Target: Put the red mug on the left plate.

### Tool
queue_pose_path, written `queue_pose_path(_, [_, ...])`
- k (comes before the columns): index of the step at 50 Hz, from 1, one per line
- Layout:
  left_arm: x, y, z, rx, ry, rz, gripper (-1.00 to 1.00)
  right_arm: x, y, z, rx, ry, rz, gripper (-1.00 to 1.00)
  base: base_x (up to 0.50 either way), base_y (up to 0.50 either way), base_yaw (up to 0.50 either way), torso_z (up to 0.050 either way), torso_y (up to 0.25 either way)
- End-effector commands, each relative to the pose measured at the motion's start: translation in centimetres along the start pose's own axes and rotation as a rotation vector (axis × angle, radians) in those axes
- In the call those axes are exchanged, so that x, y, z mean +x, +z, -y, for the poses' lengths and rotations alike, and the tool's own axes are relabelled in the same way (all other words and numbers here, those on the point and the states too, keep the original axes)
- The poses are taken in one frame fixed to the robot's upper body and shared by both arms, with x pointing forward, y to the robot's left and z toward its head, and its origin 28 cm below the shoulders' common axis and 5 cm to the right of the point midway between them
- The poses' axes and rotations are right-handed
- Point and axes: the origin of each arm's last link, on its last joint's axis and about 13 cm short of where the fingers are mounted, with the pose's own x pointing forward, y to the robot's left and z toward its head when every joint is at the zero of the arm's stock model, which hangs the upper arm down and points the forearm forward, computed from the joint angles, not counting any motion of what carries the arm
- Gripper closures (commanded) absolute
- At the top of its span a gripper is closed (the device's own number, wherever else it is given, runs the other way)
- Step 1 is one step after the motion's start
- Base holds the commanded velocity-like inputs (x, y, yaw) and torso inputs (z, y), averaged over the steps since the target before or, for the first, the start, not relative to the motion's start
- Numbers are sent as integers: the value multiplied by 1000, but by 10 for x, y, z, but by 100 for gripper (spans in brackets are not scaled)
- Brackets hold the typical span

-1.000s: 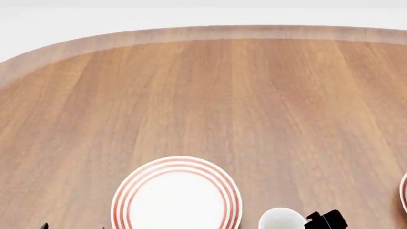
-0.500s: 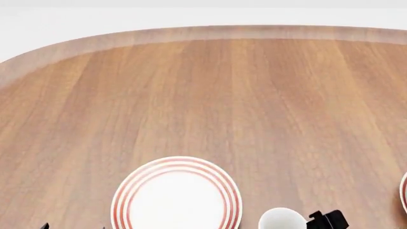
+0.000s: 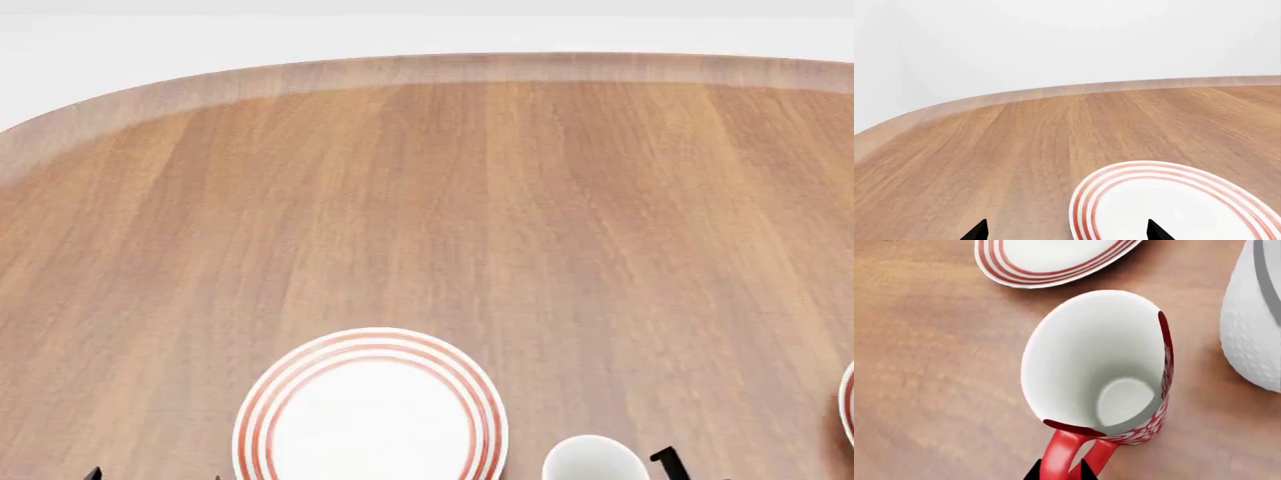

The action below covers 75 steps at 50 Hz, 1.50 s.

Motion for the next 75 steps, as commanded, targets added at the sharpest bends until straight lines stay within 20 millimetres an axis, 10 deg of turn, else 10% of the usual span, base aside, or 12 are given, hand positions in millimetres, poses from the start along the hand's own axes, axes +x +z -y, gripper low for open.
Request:
queue_pose_path(1, [0,0,0,0,-1,2,-100,-4,1,1,-1,17,8,100,0,0,0,0,0])
queue_pose_path(31, [0,0,0,0,3,2,-100,-73,14,2,-88,404,117,100,0,0,0,0,1])
queue_pose_path(75, [-1,1,-2,-10,1,1,-100,-135,-37,-8,-481,1030,134,100,0,0,0,0,0])
